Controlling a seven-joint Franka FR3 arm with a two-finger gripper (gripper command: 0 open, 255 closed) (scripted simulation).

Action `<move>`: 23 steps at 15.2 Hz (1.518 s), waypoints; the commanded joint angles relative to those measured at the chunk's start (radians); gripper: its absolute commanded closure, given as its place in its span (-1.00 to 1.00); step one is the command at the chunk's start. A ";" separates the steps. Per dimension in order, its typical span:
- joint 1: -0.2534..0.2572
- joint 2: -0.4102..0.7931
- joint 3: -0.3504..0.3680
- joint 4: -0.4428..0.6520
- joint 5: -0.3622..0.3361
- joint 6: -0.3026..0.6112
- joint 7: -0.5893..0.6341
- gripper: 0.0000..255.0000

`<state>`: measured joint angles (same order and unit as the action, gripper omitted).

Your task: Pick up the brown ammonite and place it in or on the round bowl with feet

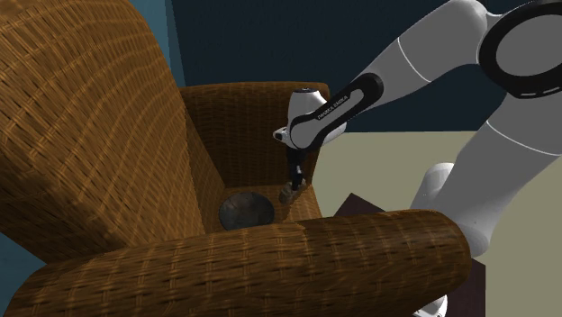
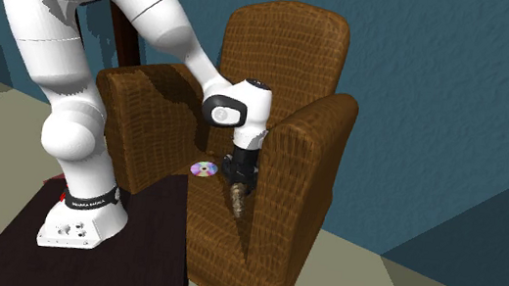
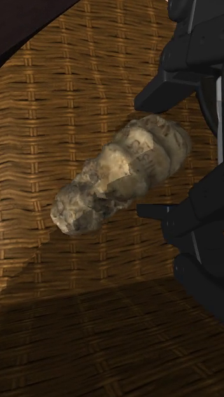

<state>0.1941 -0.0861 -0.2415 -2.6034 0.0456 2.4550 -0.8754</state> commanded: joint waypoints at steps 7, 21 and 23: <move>0.000 0.000 0.001 -0.001 0.000 0.000 0.001 1.00; -0.011 -0.139 0.010 0.051 -0.048 -0.186 0.042 1.00; -0.013 -0.158 0.012 0.063 -0.052 -0.217 0.047 1.00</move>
<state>0.1829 -0.2335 -0.2296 -2.5443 -0.0035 2.2524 -0.8298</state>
